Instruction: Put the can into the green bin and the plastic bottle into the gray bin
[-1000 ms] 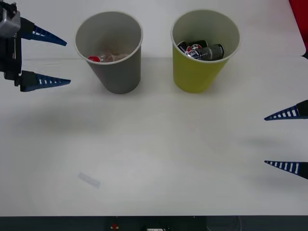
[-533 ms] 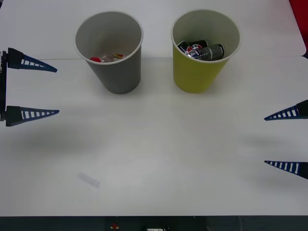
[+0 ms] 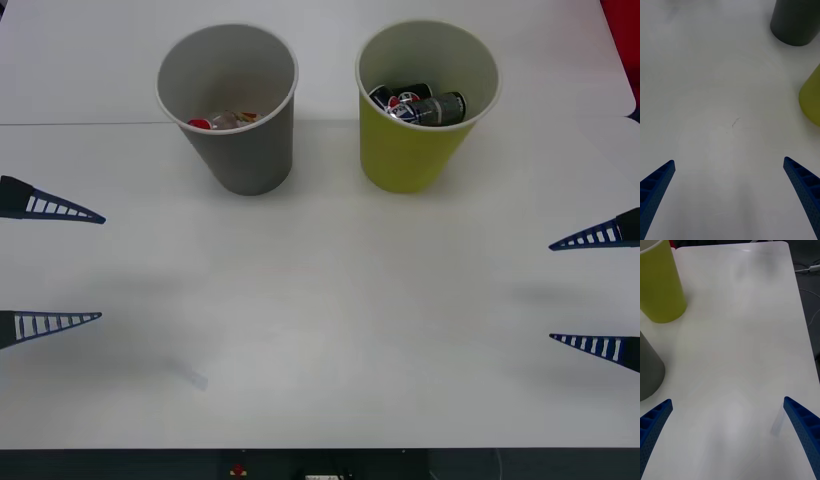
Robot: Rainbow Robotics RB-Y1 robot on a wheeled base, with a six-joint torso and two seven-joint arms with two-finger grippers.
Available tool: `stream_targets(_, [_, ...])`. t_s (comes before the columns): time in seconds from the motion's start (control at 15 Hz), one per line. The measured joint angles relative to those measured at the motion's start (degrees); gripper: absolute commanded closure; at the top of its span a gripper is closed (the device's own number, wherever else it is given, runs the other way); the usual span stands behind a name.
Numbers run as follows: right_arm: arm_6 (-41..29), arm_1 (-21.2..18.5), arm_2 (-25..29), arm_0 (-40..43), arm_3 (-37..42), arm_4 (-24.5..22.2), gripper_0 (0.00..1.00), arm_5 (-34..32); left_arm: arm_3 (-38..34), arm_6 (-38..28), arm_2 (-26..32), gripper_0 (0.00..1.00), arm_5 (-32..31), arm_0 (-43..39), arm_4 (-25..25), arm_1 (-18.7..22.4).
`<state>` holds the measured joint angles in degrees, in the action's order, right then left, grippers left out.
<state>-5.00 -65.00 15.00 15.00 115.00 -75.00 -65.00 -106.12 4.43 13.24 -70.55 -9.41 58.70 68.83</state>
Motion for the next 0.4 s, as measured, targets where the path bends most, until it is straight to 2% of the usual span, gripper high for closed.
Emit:
stream_targets(0.2, [0.0,0.0,0.0,0.0,0.0,0.0,0.00,0.0,-0.6,4.3,0.1,0.00,0.0,-2.0,0.0,0.0])
stream_targets(0.4, [0.0,0.0,0.0,0.0,0.0,0.0,0.00,0.0,-0.6,5.0,0.1,0.00,0.0,-2.3,0.0,0.0])
